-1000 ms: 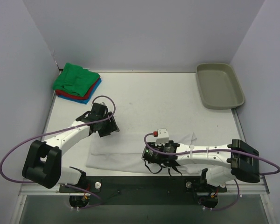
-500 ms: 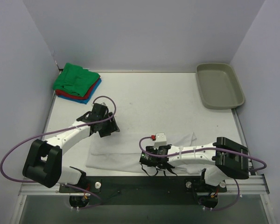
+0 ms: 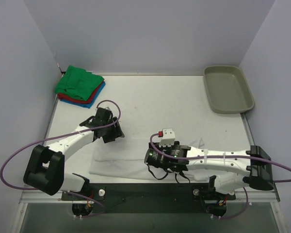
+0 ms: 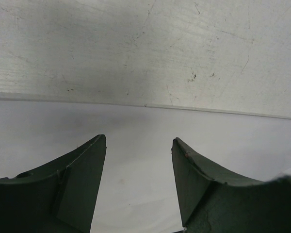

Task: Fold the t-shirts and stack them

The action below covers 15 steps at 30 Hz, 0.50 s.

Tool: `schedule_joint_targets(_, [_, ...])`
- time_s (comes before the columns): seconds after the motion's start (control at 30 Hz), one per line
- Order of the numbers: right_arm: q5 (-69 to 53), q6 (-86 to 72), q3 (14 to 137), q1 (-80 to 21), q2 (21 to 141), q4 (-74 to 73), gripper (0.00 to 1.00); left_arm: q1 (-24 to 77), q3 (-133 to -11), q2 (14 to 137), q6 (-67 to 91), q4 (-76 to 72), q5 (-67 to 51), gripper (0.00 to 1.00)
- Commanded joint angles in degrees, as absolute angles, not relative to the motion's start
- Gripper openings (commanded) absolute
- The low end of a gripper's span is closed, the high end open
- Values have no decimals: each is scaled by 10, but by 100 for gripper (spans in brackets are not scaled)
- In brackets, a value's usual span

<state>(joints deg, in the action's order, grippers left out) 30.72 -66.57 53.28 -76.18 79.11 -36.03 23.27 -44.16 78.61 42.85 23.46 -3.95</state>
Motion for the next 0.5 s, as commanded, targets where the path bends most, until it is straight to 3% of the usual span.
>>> schedule_joint_targets(0.0, [385, -664, 553, -755, 717, -468, 75, 236, -449, 780, 426, 222, -44, 66])
schedule_joint_targets(0.23, [391, -632, 439, -643, 616, -420, 78, 239, -468, 742, 419, 228, -81, 69])
schedule_joint_targets(0.37, [366, -586, 369, -581, 562, -306, 84, 240, -462, 694, 417, 198, -124, 90])
schedule_joint_targets(0.47, [352, -556, 342, -564, 544, -257, 95, 240, -470, 667, 411, 196, -131, 92])
